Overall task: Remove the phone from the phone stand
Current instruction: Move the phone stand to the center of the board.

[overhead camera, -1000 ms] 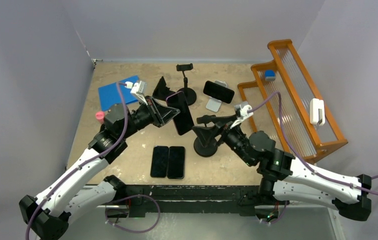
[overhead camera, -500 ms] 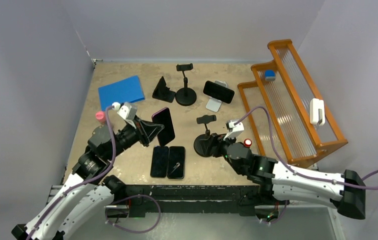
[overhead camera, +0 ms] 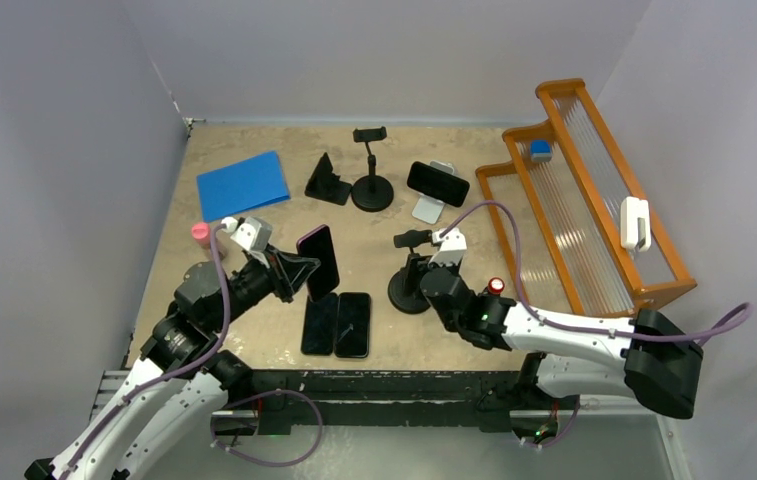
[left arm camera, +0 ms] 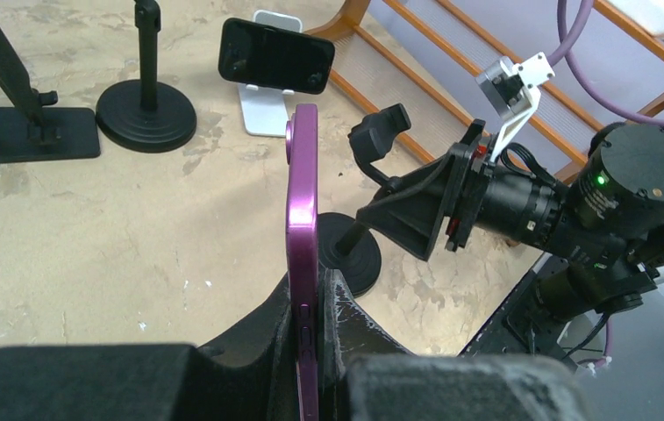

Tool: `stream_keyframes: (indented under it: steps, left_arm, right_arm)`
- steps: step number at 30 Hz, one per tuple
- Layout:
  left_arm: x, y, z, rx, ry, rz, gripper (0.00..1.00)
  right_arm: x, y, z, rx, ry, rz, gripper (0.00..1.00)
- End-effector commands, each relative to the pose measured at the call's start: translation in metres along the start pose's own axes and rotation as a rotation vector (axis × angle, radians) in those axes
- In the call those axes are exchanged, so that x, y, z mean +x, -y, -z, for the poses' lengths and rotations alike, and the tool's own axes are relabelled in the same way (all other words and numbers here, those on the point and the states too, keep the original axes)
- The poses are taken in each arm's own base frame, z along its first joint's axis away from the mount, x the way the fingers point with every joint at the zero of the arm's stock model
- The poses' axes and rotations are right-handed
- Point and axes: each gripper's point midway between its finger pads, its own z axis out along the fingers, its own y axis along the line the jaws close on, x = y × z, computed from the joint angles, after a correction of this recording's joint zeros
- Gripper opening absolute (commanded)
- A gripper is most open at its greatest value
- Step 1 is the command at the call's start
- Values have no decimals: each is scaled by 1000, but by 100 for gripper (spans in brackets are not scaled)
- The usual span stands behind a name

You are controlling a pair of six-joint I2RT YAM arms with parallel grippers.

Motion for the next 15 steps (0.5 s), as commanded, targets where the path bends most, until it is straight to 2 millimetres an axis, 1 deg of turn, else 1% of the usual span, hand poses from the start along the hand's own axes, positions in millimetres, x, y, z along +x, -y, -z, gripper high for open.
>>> stream_keyframes:
  steps: [1,6,10,13,15]
  left_arm:
    - [-32,9,5,24,114,-25,0]
    - [-33,10,5,29,113,-30,0]
    - [-33,10,5,31,114,-32,0]
    - [-33,10,6,30,115,-35,0]
    - [-35,10,7,27,124,-36,0]
  right_arm:
    - [-42,-10,-6,-13,102,-52,64]
    - [-45,-15,-8,-28,106,-26,54]
    - [-46,-18,-9,-39,103,-15,42]
    - [-53,-22,-7,-54,118,-13,28]
    - [-63,-25,-5,-60,140,-13,15]
